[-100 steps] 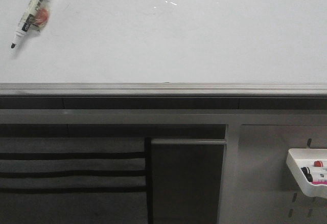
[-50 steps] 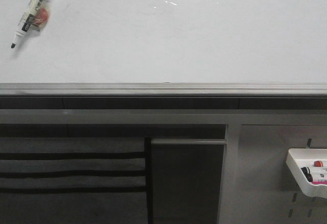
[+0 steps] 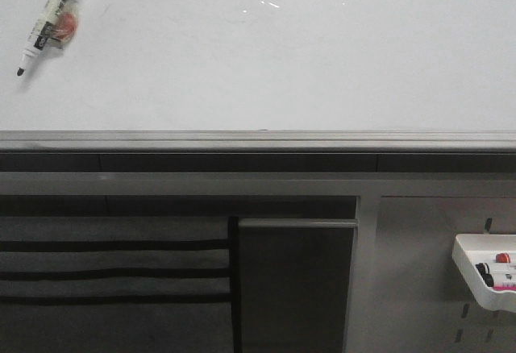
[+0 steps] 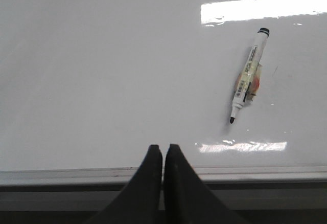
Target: Write number 3 on whiteboard
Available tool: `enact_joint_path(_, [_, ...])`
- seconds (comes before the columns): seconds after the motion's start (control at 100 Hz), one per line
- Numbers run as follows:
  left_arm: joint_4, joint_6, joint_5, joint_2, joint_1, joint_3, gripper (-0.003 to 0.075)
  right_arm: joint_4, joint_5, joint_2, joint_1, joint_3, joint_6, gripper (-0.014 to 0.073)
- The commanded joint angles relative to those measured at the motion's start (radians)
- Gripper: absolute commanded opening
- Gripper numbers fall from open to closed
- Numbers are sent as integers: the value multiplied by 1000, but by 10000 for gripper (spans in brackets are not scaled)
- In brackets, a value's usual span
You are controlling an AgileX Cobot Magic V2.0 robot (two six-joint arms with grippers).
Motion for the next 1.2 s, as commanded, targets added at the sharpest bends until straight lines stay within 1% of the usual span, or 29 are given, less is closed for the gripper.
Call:
enact_joint_path(0.0, [-39, -12, -85, -31, 0, -81, -18, 1, -23, -20, 0, -74, -3, -74])
enact_joint_path(0.1, [-62, -12, -34, -24, 0, -184, -18, 17, 113, -13, 0, -186, -3, -74])
enact_joint_path(0.11, [-62, -12, -14, -21, 0, -199, -18, 17, 143, -10, 0, -202, -3, -74])
enact_joint_path(0.17, [-64, -12, 43, -6, 0, -263, -18, 17, 212, 13, 0, -267, -3, -74])
enact_joint_path(0.22, [-64, -12, 116, 20, 0, -320, -18, 17, 278, 41, 0, -323, -3, -74])
enact_joint_path(0.39, [-64, -12, 330, 147, 0, -506, -18, 17, 359, 182, 0, -494, -3, -74])
enact_joint_path(0.5, [-64, -12, 427, 234, 0, -599, -18, 17, 436, 290, 0, -607, -58, -74])
enact_joint_path(0.58, [-62, -12, 430, 276, 0, -625, -18, 17, 501, 353, 0, -669, -104, -74])
enact_joint_path(0.64, [-62, -12, 420, 295, 0, -627, -18, 17, 519, 390, 0, -699, -134, -74])
enact_joint_path(0.82, [-62, -12, 422, 308, 0, -627, -18, 17, 514, 425, 0, -706, -135, -74])
enact_joint_path(1.19, [-64, -12, 422, 308, -13, -627, -18, 17, 523, 425, 0, -706, -135, -74])
